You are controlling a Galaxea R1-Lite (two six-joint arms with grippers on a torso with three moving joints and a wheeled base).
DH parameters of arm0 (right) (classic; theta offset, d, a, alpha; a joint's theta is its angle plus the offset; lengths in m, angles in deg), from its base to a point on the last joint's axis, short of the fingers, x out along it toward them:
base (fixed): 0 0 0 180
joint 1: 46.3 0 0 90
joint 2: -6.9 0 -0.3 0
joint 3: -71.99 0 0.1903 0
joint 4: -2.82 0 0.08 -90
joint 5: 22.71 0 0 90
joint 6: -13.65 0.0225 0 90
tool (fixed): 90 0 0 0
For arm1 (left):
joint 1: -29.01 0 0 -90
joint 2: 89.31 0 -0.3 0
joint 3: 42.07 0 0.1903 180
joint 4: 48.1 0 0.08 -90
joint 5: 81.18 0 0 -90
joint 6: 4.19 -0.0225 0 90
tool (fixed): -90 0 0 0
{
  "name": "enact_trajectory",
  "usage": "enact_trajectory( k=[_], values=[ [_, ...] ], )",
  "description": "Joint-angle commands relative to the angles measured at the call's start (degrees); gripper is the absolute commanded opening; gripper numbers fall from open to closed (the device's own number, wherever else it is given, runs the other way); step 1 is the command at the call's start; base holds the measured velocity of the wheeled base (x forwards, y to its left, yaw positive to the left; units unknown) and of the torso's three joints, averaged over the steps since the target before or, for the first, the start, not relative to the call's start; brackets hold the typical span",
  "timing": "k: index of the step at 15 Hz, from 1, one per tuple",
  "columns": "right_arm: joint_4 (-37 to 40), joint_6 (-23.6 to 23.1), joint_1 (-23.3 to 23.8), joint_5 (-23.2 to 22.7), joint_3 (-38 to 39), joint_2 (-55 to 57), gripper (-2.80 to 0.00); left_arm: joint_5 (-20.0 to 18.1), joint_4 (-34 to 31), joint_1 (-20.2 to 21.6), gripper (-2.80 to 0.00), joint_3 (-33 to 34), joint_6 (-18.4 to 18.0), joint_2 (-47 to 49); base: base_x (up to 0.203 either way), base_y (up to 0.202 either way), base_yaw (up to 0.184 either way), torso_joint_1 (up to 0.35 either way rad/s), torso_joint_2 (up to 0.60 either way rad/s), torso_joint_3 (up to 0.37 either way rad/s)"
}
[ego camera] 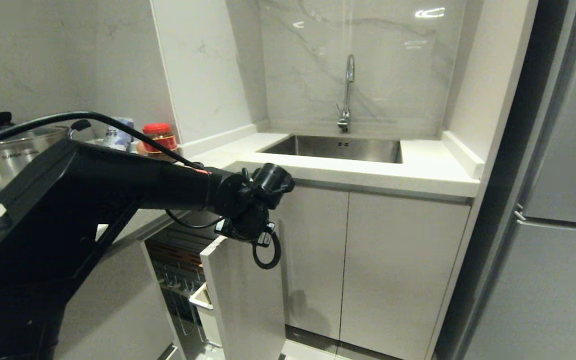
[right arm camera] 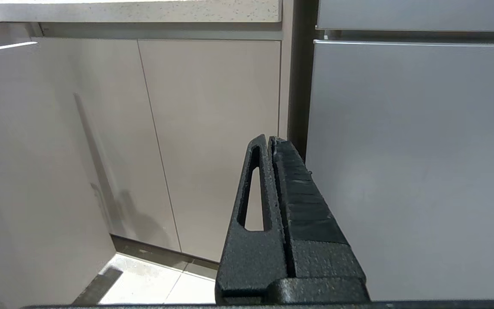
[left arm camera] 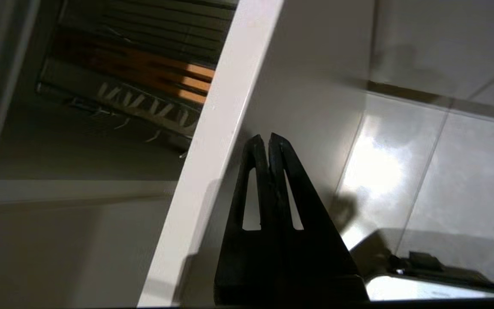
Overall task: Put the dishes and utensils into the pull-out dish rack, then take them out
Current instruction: Close the cupboard
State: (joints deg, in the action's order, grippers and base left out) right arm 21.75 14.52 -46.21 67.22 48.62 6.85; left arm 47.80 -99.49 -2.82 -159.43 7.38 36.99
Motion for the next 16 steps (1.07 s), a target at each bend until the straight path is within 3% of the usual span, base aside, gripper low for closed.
enact_trajectory(
  k=[1,6,16],
  values=[
    [0.0,0.0,0.0,0.0,1.5,0.0,-2.80,1.0,-0.2,2.0,-2.80,-0.4,-0.7,0.6,0.000,0.000,0.000,0.000,0.00,0.000],
    [0.0,0.0,0.0,0.0,1.5,0.0,-2.80,4.9,0.0,5.3,-2.80,-2.2,-2.4,3.7,0.000,0.000,0.000,0.000,0.00,0.000],
    [0.0,0.0,0.0,0.0,1.5,0.0,-2.80,7.4,-0.2,11.2,-2.80,-6.1,-4.6,6.5,0.000,0.000,0.000,0.000,0.00,0.000]
  ],
)
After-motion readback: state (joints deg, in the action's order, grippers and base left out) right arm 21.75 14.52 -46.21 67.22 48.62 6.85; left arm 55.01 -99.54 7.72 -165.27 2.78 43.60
